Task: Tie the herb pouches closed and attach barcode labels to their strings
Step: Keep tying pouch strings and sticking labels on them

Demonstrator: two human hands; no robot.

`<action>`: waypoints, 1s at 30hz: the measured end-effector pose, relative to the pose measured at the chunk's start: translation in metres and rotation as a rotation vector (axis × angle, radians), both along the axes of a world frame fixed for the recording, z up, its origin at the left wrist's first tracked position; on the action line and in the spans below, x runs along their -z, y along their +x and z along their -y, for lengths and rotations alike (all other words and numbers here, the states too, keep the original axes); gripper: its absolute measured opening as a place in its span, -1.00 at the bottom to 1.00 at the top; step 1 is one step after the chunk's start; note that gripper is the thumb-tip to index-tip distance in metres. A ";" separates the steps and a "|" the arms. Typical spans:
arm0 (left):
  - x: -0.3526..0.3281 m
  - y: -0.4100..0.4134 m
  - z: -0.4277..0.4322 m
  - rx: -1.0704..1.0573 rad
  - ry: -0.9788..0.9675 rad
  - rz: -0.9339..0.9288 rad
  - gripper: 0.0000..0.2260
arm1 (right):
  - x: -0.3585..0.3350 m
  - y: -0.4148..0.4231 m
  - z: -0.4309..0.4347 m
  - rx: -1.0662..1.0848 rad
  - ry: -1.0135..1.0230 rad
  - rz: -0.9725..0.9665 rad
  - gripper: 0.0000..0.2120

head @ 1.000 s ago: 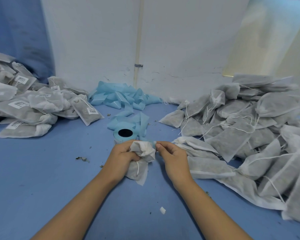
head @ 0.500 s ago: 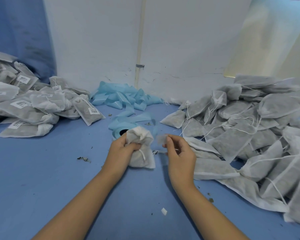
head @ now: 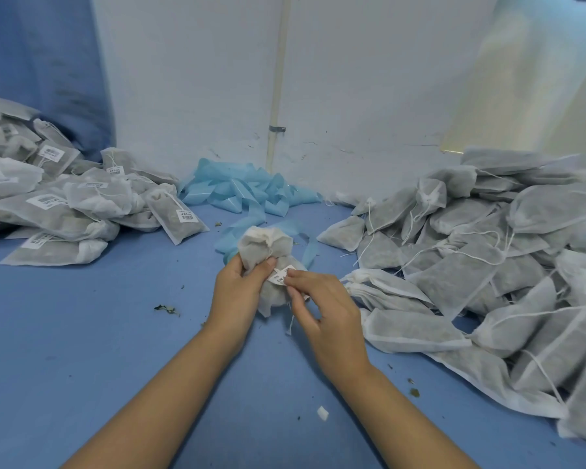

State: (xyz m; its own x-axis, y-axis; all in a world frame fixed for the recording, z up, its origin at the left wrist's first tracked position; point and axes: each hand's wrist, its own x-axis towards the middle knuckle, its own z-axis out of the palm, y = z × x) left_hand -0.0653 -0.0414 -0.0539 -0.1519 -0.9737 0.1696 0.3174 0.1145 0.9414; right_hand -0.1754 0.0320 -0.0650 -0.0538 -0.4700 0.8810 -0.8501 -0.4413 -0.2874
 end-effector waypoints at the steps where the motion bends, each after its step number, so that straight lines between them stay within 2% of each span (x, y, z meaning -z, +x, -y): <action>1: -0.001 0.000 0.000 0.000 0.006 -0.017 -0.92 | 0.001 0.000 0.001 0.006 -0.008 -0.018 -0.89; 7: -0.004 0.001 0.000 -0.034 -0.016 -0.017 -0.94 | 0.002 -0.002 0.004 0.115 0.004 -0.130 -0.89; 10: -0.004 0.002 -0.001 -0.032 -0.028 -0.010 -0.94 | 0.001 -0.001 0.001 0.085 0.066 -0.080 -0.85; 13: -0.006 0.002 -0.002 -0.009 -0.050 0.021 -0.96 | -0.002 0.002 0.000 0.041 0.200 0.171 -0.84; 17: -0.008 0.000 -0.006 0.121 -0.056 0.023 -0.95 | -0.006 -0.001 0.002 -0.113 0.441 0.675 -0.65; 20: -0.008 -0.002 -0.009 0.146 -0.061 0.030 -0.92 | -0.007 -0.004 0.004 -0.361 0.586 0.996 -0.84; 22: -0.008 -0.002 -0.012 0.167 -0.053 0.010 -0.82 | -0.008 -0.004 0.004 -0.419 0.568 1.118 -0.86; 25: -0.004 -0.003 -0.013 0.299 -0.004 0.019 -0.56 | -0.008 -0.008 0.006 -0.417 0.472 1.238 -0.86; 26: -0.002 -0.003 -0.013 0.342 0.028 0.035 -0.55 | -0.008 -0.009 0.006 -0.405 0.458 1.255 -0.86; 30: 0.003 -0.004 -0.012 0.360 0.121 0.089 -0.81 | -0.007 -0.012 0.007 -0.404 0.448 1.286 -0.85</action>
